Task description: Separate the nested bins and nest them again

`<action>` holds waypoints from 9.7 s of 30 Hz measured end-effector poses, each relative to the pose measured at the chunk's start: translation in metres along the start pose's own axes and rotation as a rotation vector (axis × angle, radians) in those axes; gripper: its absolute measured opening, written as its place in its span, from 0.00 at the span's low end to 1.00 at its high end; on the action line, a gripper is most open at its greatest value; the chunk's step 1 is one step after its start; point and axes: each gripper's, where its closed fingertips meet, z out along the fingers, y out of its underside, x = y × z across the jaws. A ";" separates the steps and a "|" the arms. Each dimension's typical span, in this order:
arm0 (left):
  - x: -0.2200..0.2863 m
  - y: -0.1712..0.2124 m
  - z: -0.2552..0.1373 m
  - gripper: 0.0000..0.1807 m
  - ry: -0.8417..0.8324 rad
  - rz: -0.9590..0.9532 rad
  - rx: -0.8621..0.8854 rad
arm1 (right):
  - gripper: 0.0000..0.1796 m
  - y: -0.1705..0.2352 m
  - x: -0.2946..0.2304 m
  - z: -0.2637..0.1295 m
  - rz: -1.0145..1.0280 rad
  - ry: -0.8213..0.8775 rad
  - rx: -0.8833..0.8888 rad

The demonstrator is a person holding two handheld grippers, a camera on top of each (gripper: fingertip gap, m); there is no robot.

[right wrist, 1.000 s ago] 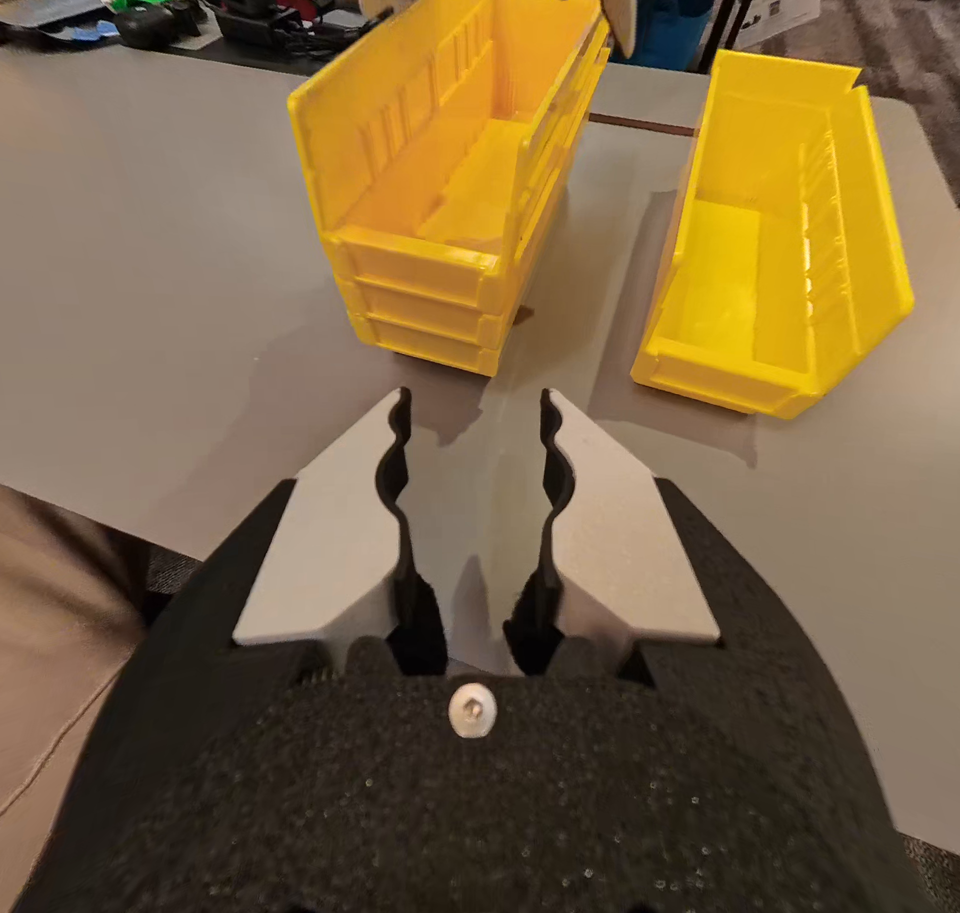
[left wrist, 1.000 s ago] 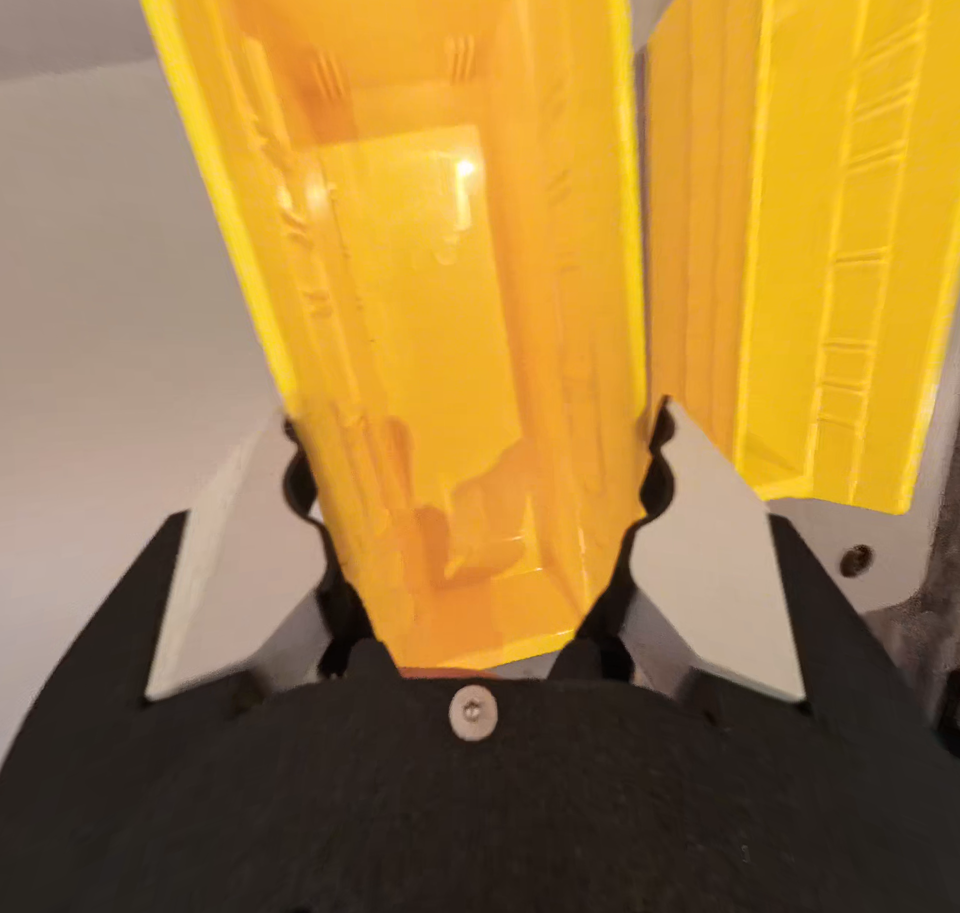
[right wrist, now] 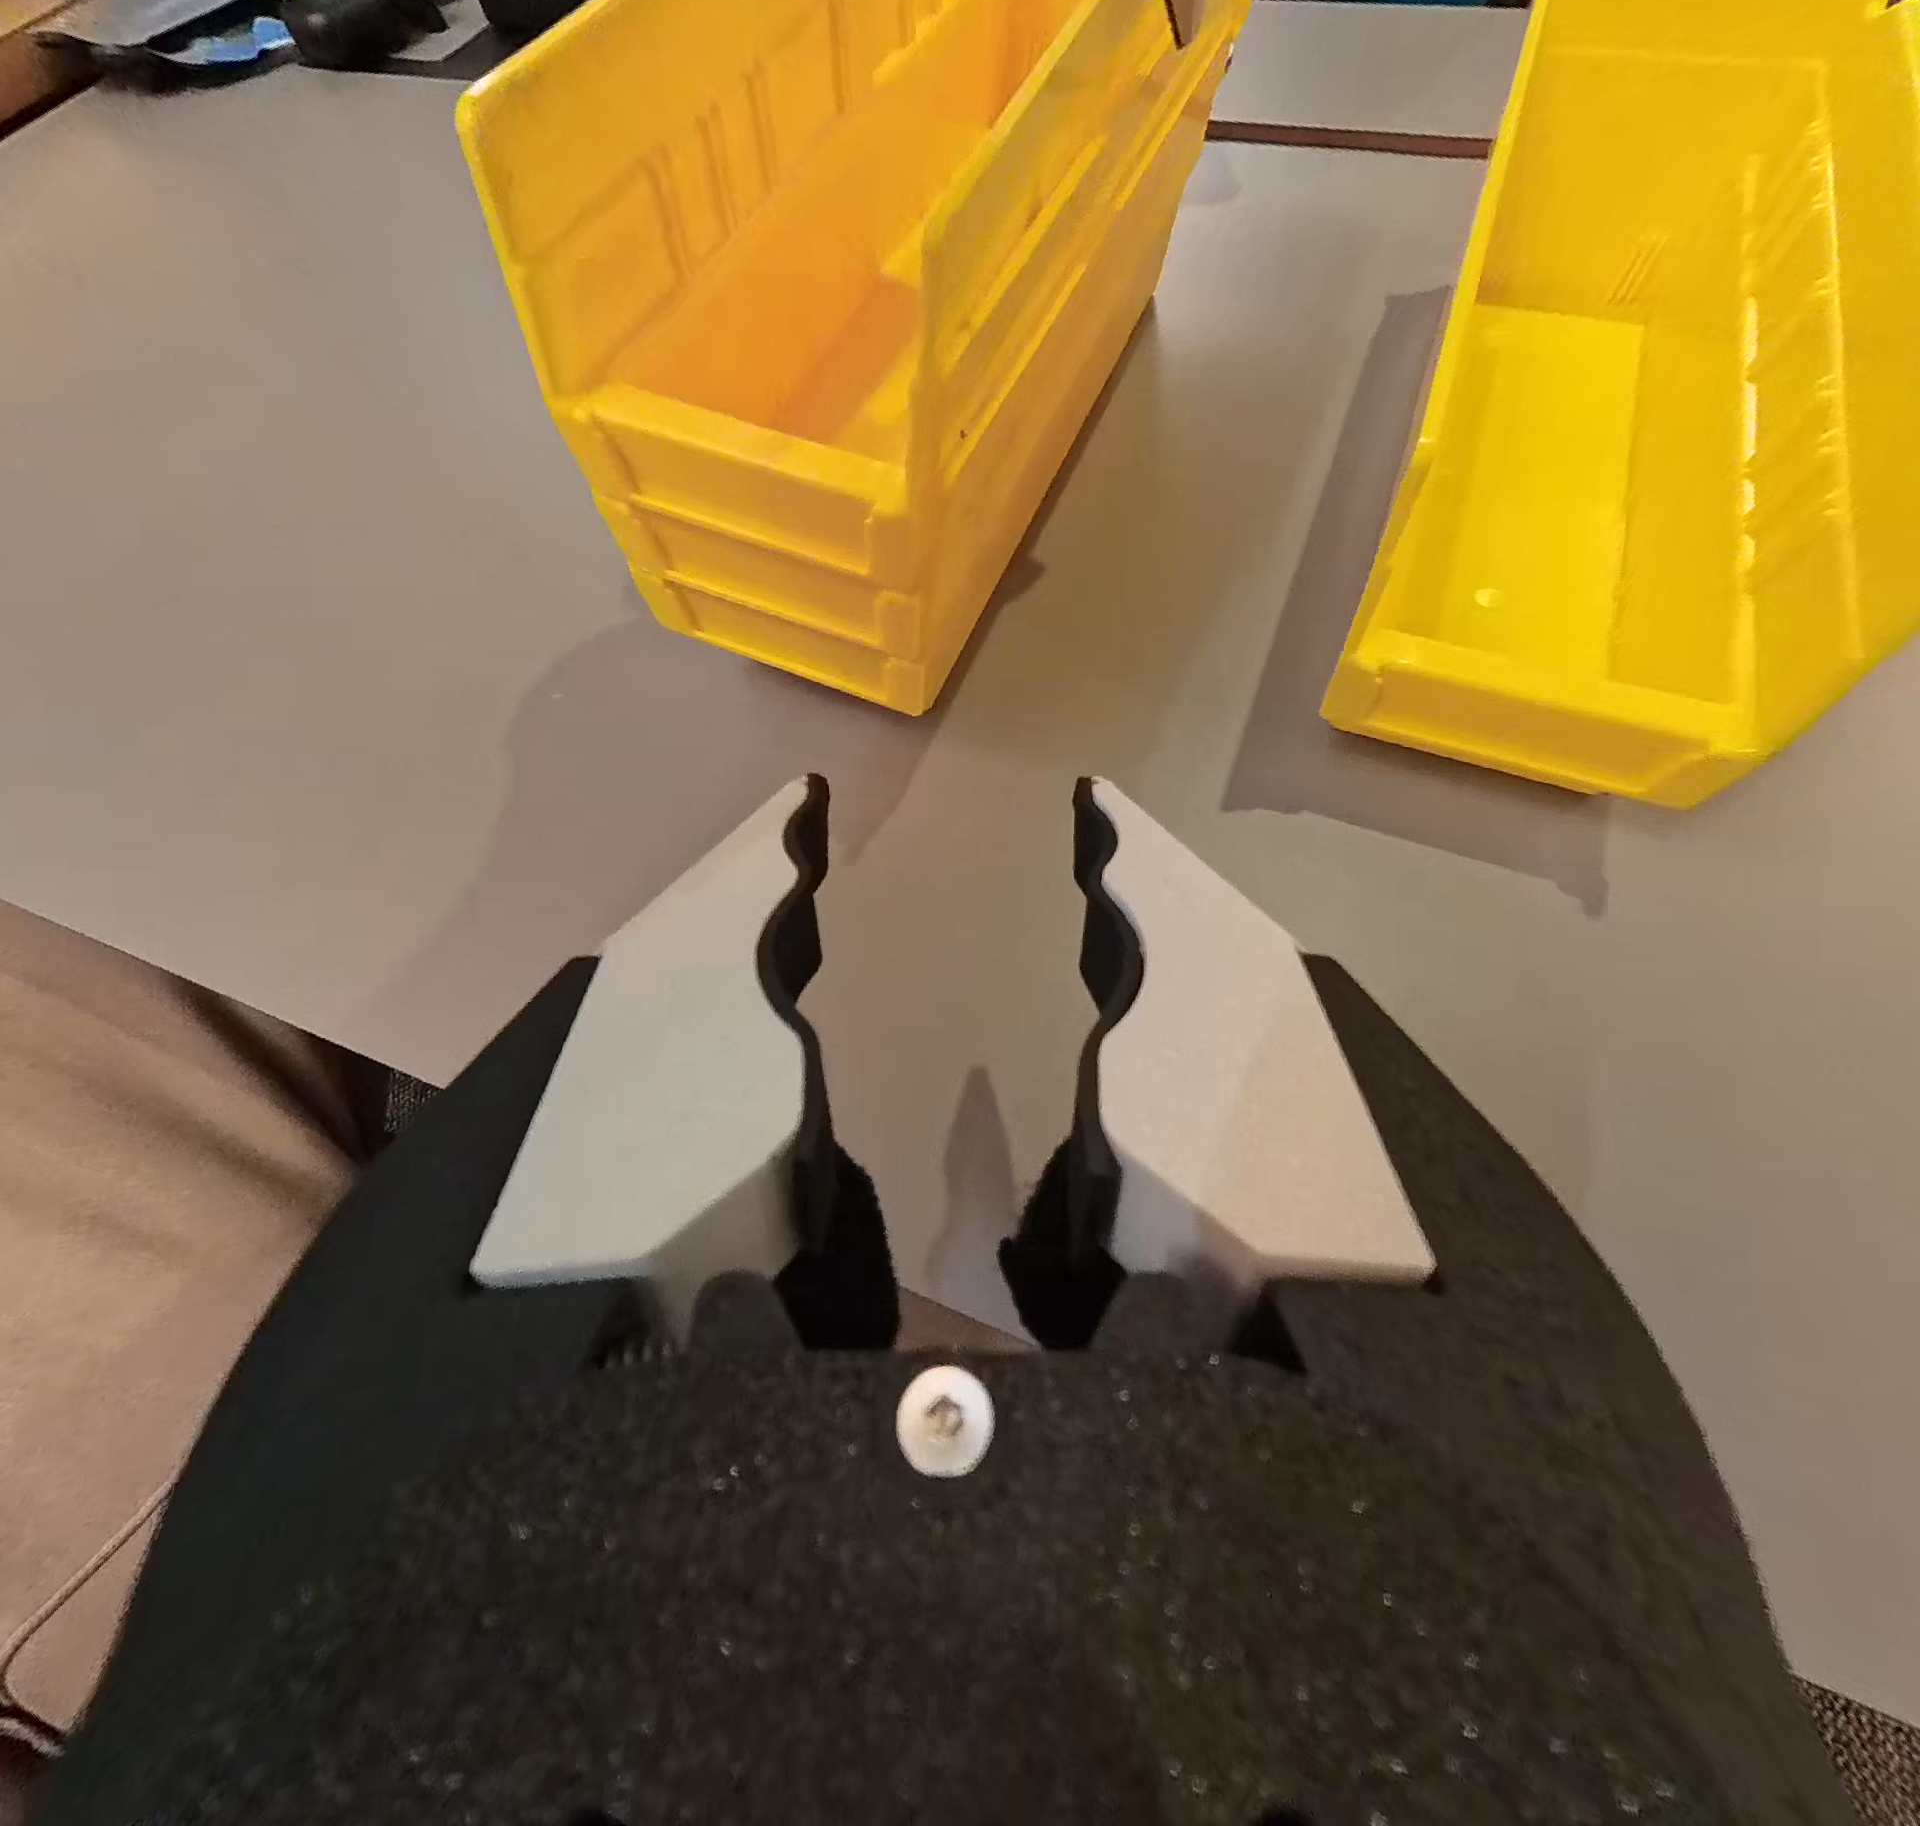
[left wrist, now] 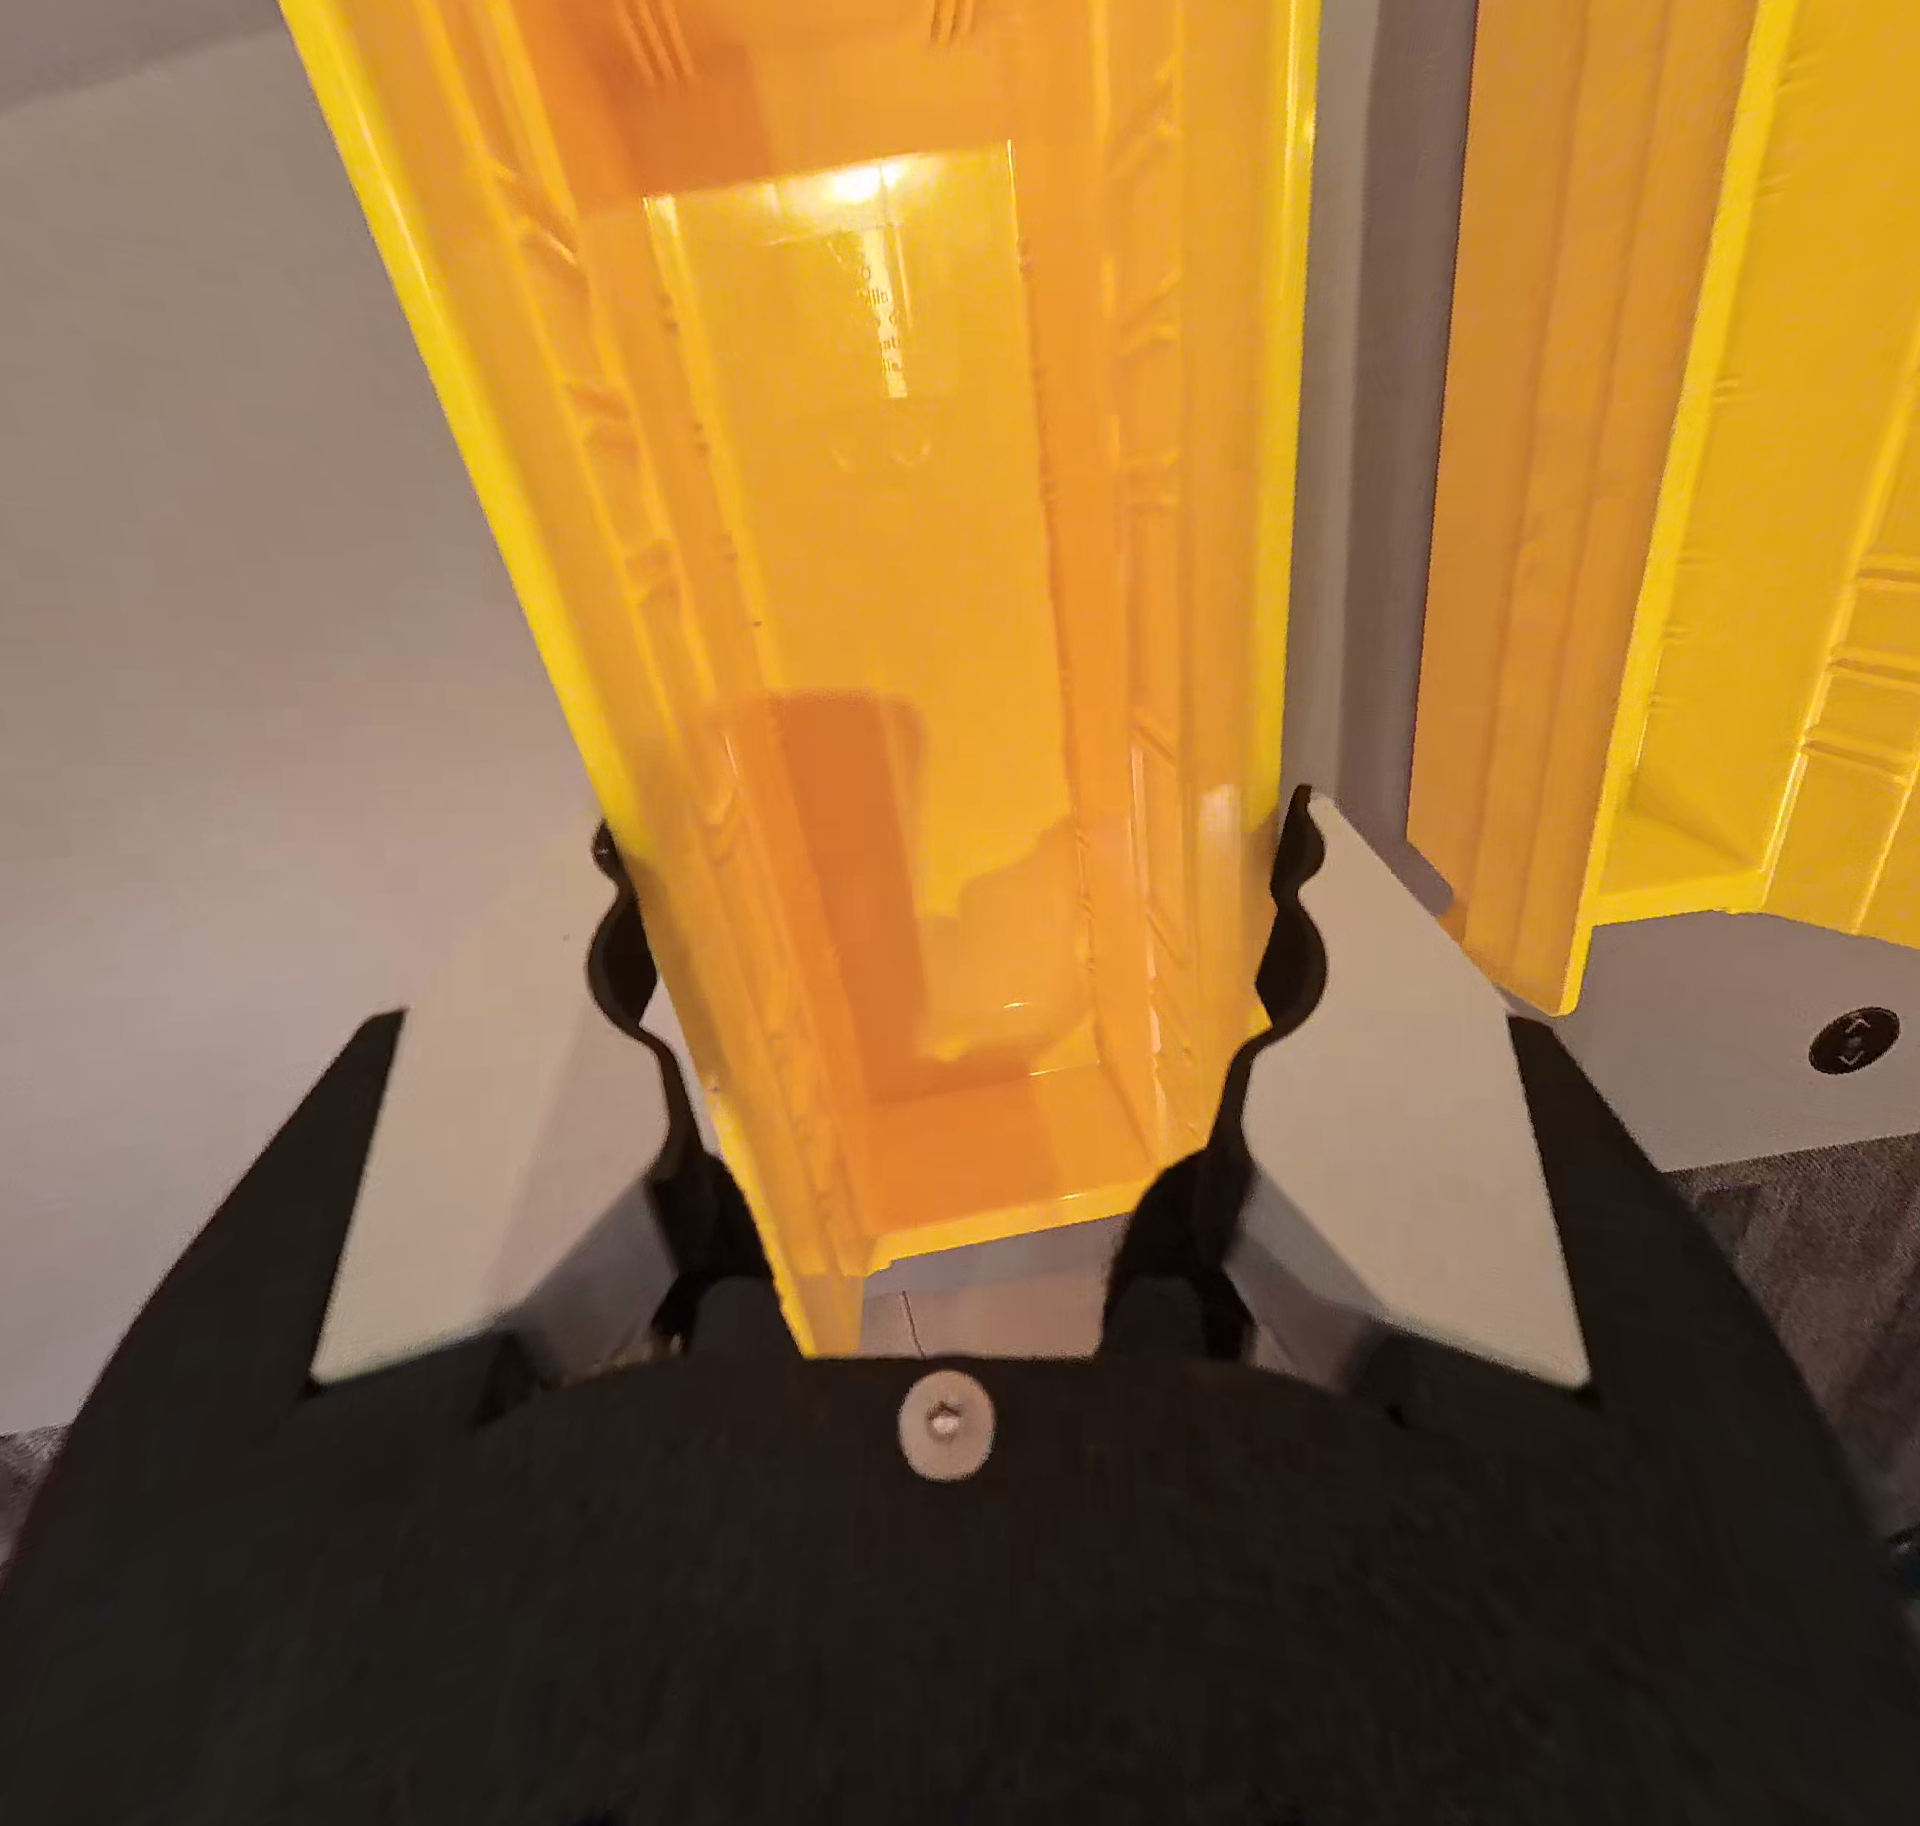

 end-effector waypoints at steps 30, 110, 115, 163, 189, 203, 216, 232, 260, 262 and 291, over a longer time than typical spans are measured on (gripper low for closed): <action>-0.015 0.002 -0.018 0.49 -0.143 0.076 -0.044 | 0.26 0.005 -0.002 0.003 0.005 -0.028 -0.033; -0.014 0.018 0.004 0.87 0.006 0.038 -0.005 | 0.26 0.034 -0.016 0.008 -0.116 -0.039 -0.159; -0.010 0.020 0.009 0.58 0.054 0.055 -0.050 | 0.26 0.035 -0.013 0.009 -0.099 -0.053 -0.167; -0.014 -0.010 0.000 0.55 -0.052 0.002 0.003 | 0.26 0.038 -0.013 0.012 -0.149 -0.047 -0.194; -0.029 -0.022 0.025 0.65 -0.121 -0.017 -0.095 | 0.26 0.047 -0.003 0.014 -0.237 0.014 -0.254; -0.027 -0.028 0.013 0.53 -0.022 -0.028 -0.049 | 0.26 0.052 -0.008 0.016 -0.291 0.028 -0.277; -0.033 -0.028 -0.021 0.47 -0.010 -0.066 -0.009 | 0.26 0.047 -0.010 0.015 -0.250 0.007 -0.255; -0.062 -0.022 -0.135 0.48 0.007 -0.041 0.058 | 0.26 0.039 -0.014 0.011 -0.172 -0.039 -0.217; -0.397 0.050 0.017 0.54 -0.070 -0.135 -0.184 | 0.25 -0.005 -0.024 0.028 -0.062 0.053 0.082; -0.398 0.038 0.021 0.56 -0.056 -0.149 -0.120 | 0.26 -0.015 -0.026 0.045 -0.020 0.042 0.102; -0.295 0.288 0.001 0.45 0.191 -0.061 0.802 | 0.12 -0.029 0.006 0.124 0.009 0.283 0.108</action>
